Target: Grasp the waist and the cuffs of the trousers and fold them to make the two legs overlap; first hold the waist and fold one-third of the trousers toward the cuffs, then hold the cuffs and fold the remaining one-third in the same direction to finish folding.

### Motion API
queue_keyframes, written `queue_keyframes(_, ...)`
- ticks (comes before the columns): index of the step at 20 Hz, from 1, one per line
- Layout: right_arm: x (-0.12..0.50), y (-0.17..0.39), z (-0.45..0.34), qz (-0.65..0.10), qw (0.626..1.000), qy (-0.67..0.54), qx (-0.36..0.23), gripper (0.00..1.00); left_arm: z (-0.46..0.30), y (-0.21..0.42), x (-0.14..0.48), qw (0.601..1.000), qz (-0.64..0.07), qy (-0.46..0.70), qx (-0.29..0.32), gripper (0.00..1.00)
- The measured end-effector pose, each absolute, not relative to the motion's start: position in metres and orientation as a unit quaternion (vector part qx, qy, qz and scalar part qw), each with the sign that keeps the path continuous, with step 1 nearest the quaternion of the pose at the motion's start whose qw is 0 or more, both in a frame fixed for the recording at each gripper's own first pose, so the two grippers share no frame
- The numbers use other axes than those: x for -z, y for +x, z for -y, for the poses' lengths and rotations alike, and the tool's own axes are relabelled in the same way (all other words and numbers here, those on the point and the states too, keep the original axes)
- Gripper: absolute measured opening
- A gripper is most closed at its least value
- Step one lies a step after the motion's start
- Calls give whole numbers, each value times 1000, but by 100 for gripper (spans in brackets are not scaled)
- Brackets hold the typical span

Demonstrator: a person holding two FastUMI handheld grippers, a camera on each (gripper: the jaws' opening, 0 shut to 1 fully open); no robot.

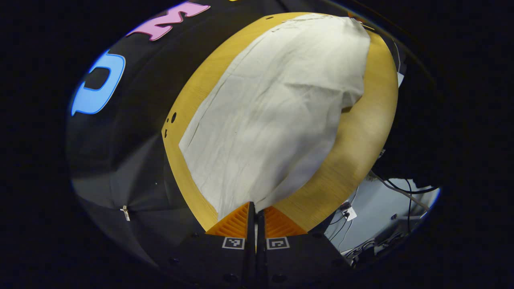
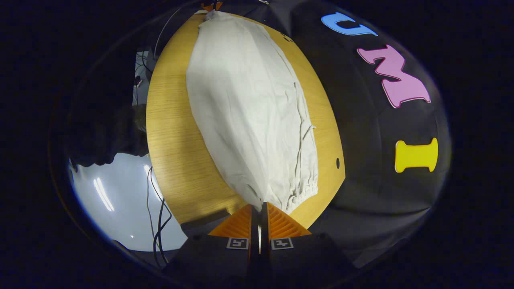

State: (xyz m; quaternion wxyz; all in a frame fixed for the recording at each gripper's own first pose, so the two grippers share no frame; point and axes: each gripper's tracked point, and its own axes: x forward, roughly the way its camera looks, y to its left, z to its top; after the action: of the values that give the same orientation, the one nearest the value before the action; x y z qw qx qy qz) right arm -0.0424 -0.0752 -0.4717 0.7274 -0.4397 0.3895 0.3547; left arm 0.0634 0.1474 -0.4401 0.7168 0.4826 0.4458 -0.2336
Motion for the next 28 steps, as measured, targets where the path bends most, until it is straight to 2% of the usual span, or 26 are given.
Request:
queue_keyframes(3, 445, -11, 79, -392, 772, -399, -301, 5, -144, 77, 419, 753, -440, 440, 212, 5)
queue_keyframes(4, 435, 3, 81, -391, 789, -382, -281, 10, -142, 87, 409, 766, -438, 425, 203, 5)
queue_keyframes(5, 426, 15, 81, -389, 804, -365, -264, 5, -138, 99, 401, 778, -436, 409, 193, 5)
queue_keyframes(7, 412, 48, 81, -382, 824, -343, -238, 5, -130, 132, 388, 801, -431, 376, 177, 6)
queue_keyframes(9, 413, 78, 80, -379, 835, -330, -224, 5, -125, 162, 383, 807, -446, 349, 169, 5)
queue_keyframes(13, 431, 122, 76, -391, 832, -324, -223, 5, -110, 210, 386, 807, -494, 280, 162, 5)
queue_keyframes(16, 457, 140, 82, -412, 824, -319, -223, 5, -117, 241, 403, 789, -522, 286, 154, 5)
queue_keyframes(22, 527, 145, 85, -479, 799, -274, -237, 6, -125, 246, 461, 752, -598, 241, 137, 6)
queue_keyframes(28, 579, 151, 76, -506, 770, -289, -261, 6, -122, 265, 483, 730, -603, 290, 138, 5)
